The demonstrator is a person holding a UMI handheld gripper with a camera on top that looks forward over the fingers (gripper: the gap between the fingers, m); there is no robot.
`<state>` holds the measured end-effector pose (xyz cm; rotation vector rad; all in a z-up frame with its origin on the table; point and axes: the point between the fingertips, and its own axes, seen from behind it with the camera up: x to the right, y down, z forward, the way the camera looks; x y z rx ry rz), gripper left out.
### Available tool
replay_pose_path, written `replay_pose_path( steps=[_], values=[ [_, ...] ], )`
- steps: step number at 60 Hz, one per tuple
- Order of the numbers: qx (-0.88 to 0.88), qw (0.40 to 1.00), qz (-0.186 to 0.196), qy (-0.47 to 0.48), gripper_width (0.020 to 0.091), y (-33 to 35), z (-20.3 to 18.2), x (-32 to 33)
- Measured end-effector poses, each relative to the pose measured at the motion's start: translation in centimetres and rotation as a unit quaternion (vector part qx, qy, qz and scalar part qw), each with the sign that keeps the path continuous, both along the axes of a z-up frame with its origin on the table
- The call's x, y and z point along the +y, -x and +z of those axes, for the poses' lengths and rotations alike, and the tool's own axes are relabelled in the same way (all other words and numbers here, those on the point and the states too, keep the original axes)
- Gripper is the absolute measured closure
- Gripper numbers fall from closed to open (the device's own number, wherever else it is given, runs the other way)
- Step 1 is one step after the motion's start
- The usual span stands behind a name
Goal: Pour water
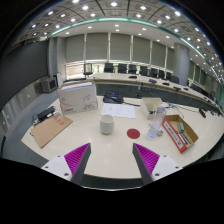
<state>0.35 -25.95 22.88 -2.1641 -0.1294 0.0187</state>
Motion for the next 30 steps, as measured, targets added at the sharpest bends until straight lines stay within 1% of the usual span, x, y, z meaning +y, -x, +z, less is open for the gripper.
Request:
replay_pose_path(
  steps=[5, 18, 24, 30],
  values=[
    [-0.011, 1.000, -0.025, -0.005, 0.0242, -5.2, -1.4, 1.9],
    [-0.028, 0.997, -0.068, -0.031, 0.0242, -15.9, -4.6, 8.1],
    [-0.028, 0.996, -0.068, -0.048, 0.0240, -19.1, -6.3, 12.2],
    [-0.033, 0.996, -0.059, -0.063, 0.0241, -21.5, -7.9, 16.7]
  ],
)
